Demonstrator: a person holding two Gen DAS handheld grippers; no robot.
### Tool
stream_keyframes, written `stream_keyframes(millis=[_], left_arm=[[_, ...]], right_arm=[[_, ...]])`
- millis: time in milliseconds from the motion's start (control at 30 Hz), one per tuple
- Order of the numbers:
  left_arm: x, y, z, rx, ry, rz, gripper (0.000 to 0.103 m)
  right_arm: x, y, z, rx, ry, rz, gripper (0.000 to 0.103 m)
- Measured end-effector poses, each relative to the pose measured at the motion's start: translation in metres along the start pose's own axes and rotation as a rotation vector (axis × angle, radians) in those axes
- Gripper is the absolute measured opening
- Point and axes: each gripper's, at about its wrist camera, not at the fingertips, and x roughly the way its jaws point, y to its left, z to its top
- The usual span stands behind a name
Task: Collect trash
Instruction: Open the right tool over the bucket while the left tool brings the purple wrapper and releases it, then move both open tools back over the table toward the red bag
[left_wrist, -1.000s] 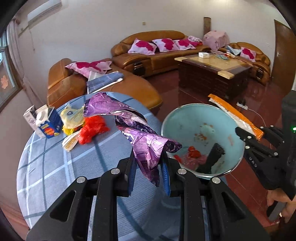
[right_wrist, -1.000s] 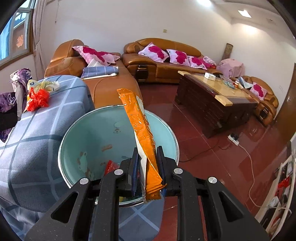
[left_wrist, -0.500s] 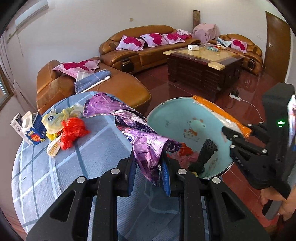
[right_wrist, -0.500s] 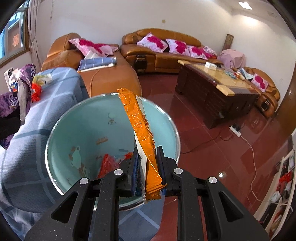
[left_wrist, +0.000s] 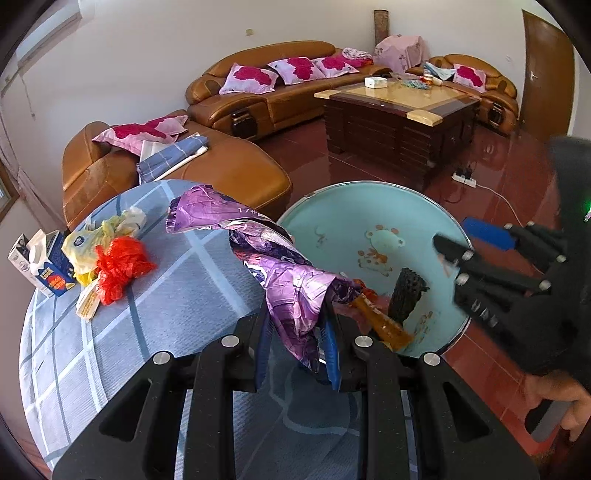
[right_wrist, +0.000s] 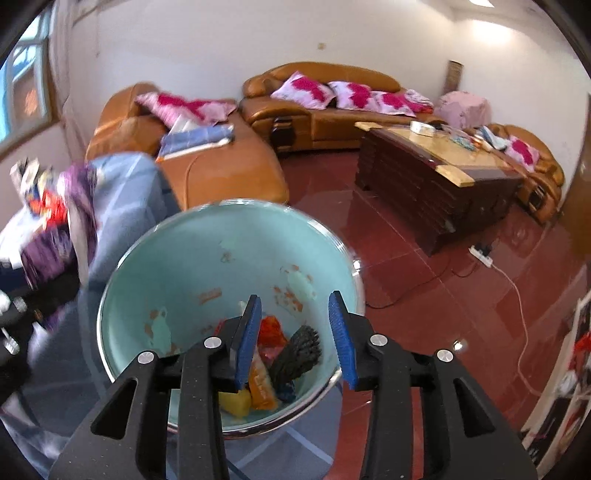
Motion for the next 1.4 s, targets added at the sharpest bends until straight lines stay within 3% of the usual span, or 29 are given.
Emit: stream_keyframes(millis=[267, 300, 333, 400, 600, 733, 1000, 1400], left_arm=[[0.014, -0.033, 0.014, 0.067, 0.009, -0.045, 0.028], [0.017, -0.038, 0.016, 0.081, 0.011, -0.050, 0.032], [0.017, -0.041, 0.016, 0.084, 0.012, -0.047, 0.047], [0.017, -0.042, 0.017, 0.080, 0.000, -0.031, 0.062], [0.010, -0.032, 0.019, 0.030, 0.000, -0.010, 0.063], [0.006, -0.026, 0.018, 0.006, -0.002, 0.027, 0.071], [-0.008, 0.007, 0.012, -0.092, -0.015, 0.086, 0.079], [-0.015, 0.055, -0.005, -0.214, 0.014, 0.142, 0.079]], right_arm=[[-0.015, -0.047, 0.002, 0.218, -0.060, -0.127, 0.039], [-0.015, -0.051, 0.002, 0.239, -0.059, -0.131, 0.039], [-0.015, -0.054, 0.001, 0.255, -0.057, -0.130, 0.039], [-0.015, -0.057, 0.000, 0.266, -0.053, -0.127, 0.040], [-0.017, -0.057, 0.000, 0.267, -0.056, -0.105, 0.043], [-0.019, -0.056, 0.003, 0.272, -0.073, -0.095, 0.055], [-0.028, -0.041, 0.004, 0.239, -0.105, -0.057, 0.068], [-0.037, -0.012, 0.005, 0.166, -0.122, -0.019, 0.071]])
